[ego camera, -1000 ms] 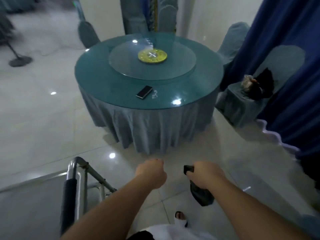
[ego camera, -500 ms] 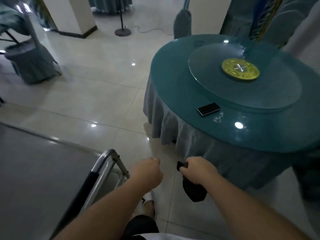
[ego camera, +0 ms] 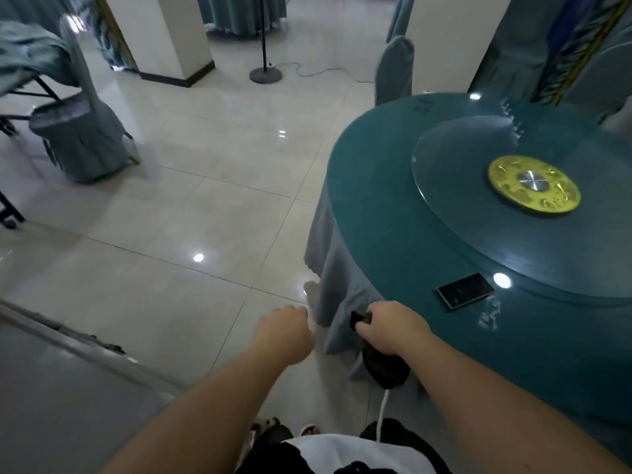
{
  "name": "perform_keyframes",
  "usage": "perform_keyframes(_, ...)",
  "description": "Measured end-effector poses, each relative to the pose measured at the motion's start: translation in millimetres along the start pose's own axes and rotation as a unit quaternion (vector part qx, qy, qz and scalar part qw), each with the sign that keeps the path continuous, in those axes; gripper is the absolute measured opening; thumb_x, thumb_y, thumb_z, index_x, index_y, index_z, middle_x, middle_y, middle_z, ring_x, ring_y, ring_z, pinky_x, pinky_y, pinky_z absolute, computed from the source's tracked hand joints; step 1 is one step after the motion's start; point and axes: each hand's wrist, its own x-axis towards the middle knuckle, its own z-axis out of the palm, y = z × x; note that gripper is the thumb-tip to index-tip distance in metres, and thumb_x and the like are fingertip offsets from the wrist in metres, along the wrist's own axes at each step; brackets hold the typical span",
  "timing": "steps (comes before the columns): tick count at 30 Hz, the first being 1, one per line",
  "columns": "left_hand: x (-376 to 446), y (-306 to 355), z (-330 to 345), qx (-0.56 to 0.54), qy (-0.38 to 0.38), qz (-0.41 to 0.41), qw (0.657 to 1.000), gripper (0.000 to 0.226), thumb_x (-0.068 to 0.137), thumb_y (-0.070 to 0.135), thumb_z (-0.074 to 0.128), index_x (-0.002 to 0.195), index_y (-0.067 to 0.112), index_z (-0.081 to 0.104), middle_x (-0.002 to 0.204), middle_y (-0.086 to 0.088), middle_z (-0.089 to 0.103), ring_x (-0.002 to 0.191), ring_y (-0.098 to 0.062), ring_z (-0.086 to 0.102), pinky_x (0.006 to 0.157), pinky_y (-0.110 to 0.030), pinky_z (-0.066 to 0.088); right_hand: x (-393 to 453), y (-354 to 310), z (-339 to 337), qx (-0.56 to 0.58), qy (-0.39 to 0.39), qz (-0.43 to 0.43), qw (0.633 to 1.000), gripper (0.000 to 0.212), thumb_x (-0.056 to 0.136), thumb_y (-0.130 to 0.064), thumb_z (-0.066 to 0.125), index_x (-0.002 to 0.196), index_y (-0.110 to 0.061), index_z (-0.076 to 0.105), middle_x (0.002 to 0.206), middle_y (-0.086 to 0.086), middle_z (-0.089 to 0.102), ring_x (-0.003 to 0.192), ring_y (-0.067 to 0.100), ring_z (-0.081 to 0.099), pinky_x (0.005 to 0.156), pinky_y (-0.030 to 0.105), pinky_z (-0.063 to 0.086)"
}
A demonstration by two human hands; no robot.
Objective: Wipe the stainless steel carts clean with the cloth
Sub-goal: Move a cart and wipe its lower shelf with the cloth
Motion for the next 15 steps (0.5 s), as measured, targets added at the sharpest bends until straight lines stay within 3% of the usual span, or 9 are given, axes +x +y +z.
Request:
perform_keyframes(11,102.0,-52.2,-61.4,-0.058,-0.006,-0.125,0.99,0.046,0.1,0.036,0.046,0.144,0.022,0.054,0.138,-0.004,0.06,0.122,-0.03,0.059,0.089,-0.041,0.047,177.9,-68.8,-106.9,-0.122,0.02,-0.115,0.986,0.032,0.094,-0.052,0.052,0.098,-0.021,0.061,0.09,-0.001,0.062,0.082,0.025,0.063,0.071,0.037,0.056)
perform_keyframes(15,120.6,-80.1,-91.4,-0.094,0.015,-0.206,0.974,0.045,0.101,0.034,0.046,0.142,0.018,0.056,0.135,-0.008,0.062,0.12,-0.032,0.061,0.099,-0.045,0.053,246.7,-117.1,-139.2,-0.151,0.0,-0.187,0.971,0.028,0.093,-0.046,0.051,0.1,-0.02,0.058,0.086,-0.002,0.059,0.081,0.024,0.062,0.07,0.036,0.054)
